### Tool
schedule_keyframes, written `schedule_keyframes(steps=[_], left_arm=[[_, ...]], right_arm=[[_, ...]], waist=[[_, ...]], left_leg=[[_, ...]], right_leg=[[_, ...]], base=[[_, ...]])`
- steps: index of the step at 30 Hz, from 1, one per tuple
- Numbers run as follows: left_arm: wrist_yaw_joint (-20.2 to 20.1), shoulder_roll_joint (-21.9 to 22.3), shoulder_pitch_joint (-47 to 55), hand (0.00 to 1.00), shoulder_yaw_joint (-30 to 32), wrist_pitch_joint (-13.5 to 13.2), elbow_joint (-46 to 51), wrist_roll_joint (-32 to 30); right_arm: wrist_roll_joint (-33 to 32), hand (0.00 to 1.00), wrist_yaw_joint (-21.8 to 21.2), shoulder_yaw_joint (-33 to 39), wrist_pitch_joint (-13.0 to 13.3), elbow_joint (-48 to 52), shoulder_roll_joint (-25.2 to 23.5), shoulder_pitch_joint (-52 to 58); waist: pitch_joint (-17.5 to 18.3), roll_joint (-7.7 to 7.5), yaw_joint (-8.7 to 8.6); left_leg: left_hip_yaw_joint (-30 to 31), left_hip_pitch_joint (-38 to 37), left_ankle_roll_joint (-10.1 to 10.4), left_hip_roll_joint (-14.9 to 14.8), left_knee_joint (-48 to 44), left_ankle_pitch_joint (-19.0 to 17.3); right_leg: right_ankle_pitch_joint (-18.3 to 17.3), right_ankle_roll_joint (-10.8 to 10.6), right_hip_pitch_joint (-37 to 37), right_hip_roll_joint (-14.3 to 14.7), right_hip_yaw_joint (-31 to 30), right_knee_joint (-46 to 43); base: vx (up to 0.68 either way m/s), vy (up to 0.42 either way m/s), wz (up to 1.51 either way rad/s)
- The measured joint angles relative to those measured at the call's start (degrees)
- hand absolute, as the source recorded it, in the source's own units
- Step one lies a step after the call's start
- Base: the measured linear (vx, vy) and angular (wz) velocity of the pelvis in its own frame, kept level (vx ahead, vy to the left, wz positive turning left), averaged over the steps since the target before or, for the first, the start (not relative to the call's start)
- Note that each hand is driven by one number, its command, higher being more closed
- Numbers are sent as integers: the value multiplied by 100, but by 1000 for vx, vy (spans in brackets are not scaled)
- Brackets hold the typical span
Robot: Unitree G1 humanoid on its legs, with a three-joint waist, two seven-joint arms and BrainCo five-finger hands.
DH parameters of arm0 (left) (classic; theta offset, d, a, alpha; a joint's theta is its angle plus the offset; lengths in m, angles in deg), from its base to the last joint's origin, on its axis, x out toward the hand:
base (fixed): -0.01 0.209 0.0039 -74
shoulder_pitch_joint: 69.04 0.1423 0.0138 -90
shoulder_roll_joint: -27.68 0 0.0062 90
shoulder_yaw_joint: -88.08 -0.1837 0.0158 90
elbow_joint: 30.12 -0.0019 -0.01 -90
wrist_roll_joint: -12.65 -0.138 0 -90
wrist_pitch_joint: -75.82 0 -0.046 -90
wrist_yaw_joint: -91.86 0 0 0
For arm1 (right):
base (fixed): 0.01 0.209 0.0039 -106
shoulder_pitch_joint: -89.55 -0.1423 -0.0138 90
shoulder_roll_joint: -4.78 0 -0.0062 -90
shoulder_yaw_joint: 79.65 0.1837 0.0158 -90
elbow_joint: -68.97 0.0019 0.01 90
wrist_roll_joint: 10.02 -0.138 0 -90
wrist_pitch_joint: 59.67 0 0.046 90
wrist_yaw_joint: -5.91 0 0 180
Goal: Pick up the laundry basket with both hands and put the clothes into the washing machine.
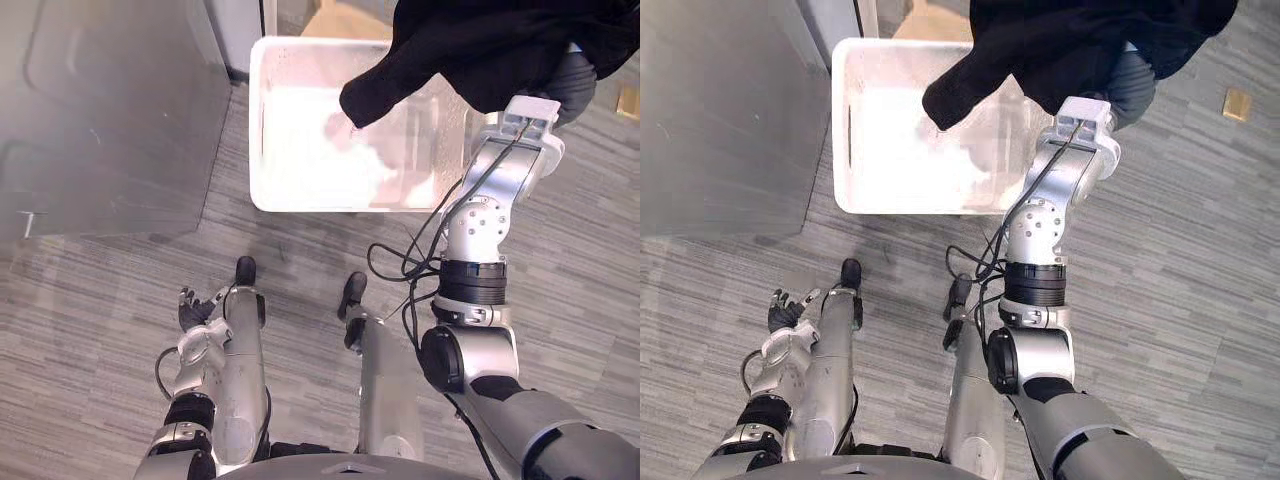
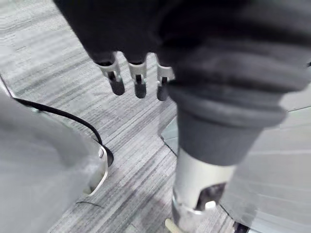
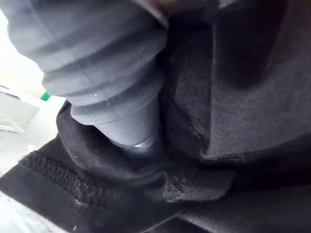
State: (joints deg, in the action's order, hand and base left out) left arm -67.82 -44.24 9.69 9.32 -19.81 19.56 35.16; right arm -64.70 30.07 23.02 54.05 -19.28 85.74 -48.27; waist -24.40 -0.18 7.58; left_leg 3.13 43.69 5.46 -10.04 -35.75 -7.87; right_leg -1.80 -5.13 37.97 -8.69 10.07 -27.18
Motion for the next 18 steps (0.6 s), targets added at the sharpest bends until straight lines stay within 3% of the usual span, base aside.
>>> schedule_keyframes(steps=[4,10,12,14,18], left_arm=[[-177,197,323,0,209,87,-188,47],[-335,259,925,0,1320,241,-592,51],[-331,296,997,0,1672,272,-562,484],[-293,307,1180,0,2024,225,-169,1299],[-117,330,1466,0,2016,-39,1664,1487]], right_arm=[[3,100,-14,-220,109,458,-218,636],[68,100,-310,-557,104,981,-897,2498],[68,100,-449,-571,78,1145,-1001,3034],[63,100,-548,-506,-14,1161,-1035,3538],[64,100,-737,-262,-51,1155,-1036,3790]], waist=[[300,59,-52],[1332,47,-121],[1642,39,-128],[2030,30,-132],[2249,17,-121]], left_leg=[[-56,-648,22,182,242,6],[-110,-1888,27,400,1071,43],[-92,-2155,28,475,1410,154],[-70,-2613,52,504,1965,367],[-96,-3201,126,413,2532,559]], right_leg=[[-208,-97,-491,-223,22,-155],[-469,-213,-1624,-463,231,233],[-470,-240,-1863,-519,322,414],[-400,-266,-2264,-511,439,764],[-278,-248,-2782,-361,490,1206]], base=[[80,-43,23],[128,-48,20],[151,-49,21],[166,-63,16],[83,-63,-5]])
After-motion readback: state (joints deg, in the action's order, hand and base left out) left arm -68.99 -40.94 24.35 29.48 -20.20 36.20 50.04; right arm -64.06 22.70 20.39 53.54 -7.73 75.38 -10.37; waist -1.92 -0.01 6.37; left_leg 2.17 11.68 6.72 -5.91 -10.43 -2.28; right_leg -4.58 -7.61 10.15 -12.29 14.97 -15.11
